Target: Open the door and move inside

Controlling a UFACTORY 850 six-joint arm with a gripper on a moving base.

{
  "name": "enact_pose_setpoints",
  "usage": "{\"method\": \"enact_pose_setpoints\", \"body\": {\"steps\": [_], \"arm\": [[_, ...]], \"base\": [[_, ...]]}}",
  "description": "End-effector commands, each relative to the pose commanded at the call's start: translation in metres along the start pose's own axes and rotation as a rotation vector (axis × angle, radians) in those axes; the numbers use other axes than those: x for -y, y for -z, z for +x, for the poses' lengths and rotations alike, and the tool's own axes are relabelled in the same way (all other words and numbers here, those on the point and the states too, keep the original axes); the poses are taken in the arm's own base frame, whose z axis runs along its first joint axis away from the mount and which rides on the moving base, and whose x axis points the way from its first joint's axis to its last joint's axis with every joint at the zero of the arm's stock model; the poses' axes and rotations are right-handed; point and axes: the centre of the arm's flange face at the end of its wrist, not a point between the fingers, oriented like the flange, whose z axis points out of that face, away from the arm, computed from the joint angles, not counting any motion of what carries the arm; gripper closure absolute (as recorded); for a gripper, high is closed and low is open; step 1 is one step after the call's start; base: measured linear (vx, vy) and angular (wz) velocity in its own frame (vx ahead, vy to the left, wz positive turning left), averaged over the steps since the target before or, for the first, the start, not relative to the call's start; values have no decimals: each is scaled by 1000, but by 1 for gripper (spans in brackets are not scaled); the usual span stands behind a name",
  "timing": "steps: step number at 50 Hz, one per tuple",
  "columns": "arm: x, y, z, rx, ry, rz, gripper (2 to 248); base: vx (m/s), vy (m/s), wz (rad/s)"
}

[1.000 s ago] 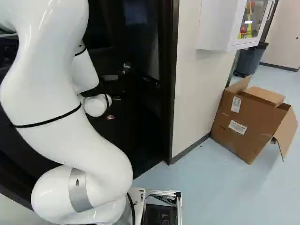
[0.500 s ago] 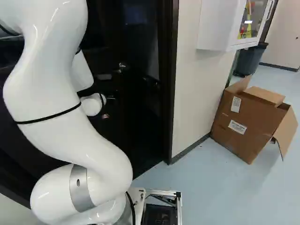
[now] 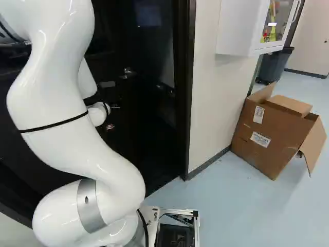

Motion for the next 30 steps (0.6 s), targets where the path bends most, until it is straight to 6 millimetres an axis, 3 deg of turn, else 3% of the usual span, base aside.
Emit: {"method": "enact_pose_setpoints", "body": {"steps": [30], "arm": [[44,-19,1,-15,18,80,3]], "base": [[0,0,0]]}}
